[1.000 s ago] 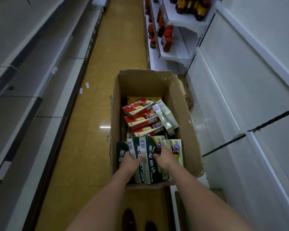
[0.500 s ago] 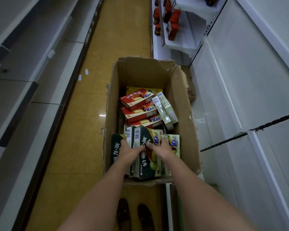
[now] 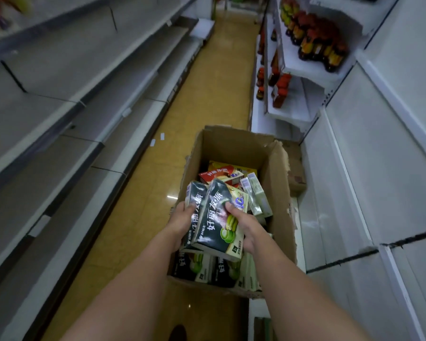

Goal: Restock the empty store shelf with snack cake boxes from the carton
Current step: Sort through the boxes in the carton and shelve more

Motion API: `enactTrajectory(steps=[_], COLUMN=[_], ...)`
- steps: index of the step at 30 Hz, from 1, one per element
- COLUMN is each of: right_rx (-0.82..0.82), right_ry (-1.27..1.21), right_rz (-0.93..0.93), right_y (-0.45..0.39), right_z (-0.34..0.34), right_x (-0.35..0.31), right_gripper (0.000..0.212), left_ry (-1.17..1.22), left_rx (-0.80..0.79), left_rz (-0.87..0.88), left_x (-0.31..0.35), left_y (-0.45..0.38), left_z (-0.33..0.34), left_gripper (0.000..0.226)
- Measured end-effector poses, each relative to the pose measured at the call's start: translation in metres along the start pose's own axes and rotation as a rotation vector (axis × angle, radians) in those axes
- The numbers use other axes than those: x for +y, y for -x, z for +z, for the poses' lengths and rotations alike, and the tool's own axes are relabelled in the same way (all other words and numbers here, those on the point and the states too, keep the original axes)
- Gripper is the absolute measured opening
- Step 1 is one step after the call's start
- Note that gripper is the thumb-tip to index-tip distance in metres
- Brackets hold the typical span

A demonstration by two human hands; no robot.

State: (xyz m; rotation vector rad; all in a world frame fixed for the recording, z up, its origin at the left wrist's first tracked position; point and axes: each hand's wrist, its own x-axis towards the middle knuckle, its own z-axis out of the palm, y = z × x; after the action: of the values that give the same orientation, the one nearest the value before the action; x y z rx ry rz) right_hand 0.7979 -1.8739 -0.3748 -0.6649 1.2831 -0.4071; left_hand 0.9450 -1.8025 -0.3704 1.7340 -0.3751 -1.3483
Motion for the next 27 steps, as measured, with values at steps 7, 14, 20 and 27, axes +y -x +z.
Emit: enactTrajectory(steps=[7,14,20,27], right_rx=[-0.223,-0.434,-0.500,-0.641], right_ry=[-0.221,-0.100,-0.137,-0.097], right_rz=[-0.059,-0.033,-0.026,-0.030], right_y=[0.023,0.058,0.072,0.119], right_z=[0.009,0.060,0.111,0.194], right_x=[-0.014,-0.031,-0.016,0.023], right_gripper=[0.055,0.043,0.064,0.033], left_ry=[0.004,0.159,0.400,0.975], left_rx=[0.199,0.203,0.233,0.359], left_rz=[0.135,0.124,0.007,0.129], left_x=[0.024,0.036,0.012,-0.014], left_y=[0.028,0.057,0.104,0.159], left_z=[-0.035,-0.051,-0.098,-0.137], left_gripper=[0.044,0.047,0.050,0.023])
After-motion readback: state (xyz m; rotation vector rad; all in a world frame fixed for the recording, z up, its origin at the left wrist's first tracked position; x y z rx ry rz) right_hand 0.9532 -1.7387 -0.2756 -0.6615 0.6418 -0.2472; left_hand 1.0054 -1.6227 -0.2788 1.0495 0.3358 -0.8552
